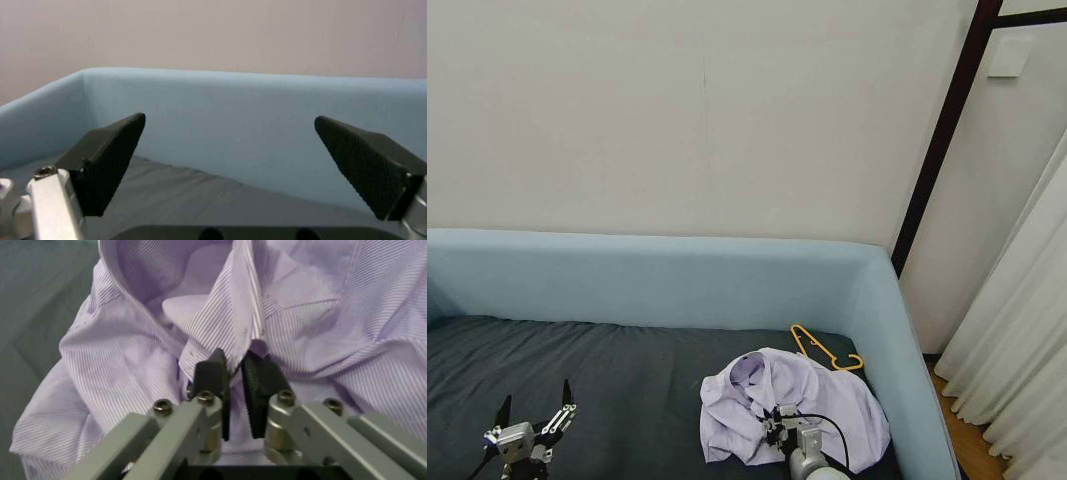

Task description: Pick up the clothes from the sofa and hang them on the clothes hanger.

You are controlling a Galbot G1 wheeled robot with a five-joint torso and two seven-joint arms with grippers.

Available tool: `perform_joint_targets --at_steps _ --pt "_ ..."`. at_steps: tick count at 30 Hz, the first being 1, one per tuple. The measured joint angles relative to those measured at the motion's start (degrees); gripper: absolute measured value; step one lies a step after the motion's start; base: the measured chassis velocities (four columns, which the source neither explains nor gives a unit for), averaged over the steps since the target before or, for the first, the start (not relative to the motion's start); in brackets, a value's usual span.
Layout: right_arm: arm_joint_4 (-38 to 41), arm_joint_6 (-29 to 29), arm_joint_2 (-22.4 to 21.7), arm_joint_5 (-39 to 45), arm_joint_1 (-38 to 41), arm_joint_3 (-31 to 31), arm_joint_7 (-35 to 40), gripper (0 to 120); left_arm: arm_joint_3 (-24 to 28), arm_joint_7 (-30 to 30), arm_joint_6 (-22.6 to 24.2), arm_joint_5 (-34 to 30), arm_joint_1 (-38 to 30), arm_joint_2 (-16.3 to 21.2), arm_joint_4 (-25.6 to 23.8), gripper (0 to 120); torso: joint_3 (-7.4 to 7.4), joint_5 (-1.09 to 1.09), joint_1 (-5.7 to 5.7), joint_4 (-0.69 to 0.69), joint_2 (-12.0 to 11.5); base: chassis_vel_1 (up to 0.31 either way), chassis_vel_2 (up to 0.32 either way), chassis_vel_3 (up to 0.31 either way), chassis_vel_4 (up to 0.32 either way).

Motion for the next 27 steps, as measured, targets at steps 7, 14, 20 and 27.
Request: perform_joint_targets --at_steps 7,14,20,27 --pt "-0.3 3.1 -0.2 -1.0 0.2 0.9 -0.9 0 0.4 0.0 0.0 0.1 -0.5 -0.2 0.4 100 0.00 0.00 0.00 0.00 0.0 0.000 0.000 0.000 0.000" --pt "3.7 10.4 -1.6 -3.8 3.4 8.7 -15.0 0 1.9 1.9 -4.0 -1.4 -1.6 0.3 1.7 100 0.00 0.01 0.00 0.01 0.0 0.000 0.000 0.000 0.000" --pt "7.4 14.6 -6.3 -0.9 9.7 14.9 -34.1 0 6.6 7.9 -8.4 -6.5 -3.0 1.8 2.7 100 0.01 0.01 0.01 -0.03 0.0 0.000 0.000 0.000 0.000" --pt "16.6 13.5 -12.4 7.7 16.8 14.2 -35.4 0 10.7 22.0 -10.2 -11.7 -4.9 5.4 1.8 100 0.00 0.01 0.01 0.02 0.0 0.000 0.000 0.000 0.000"
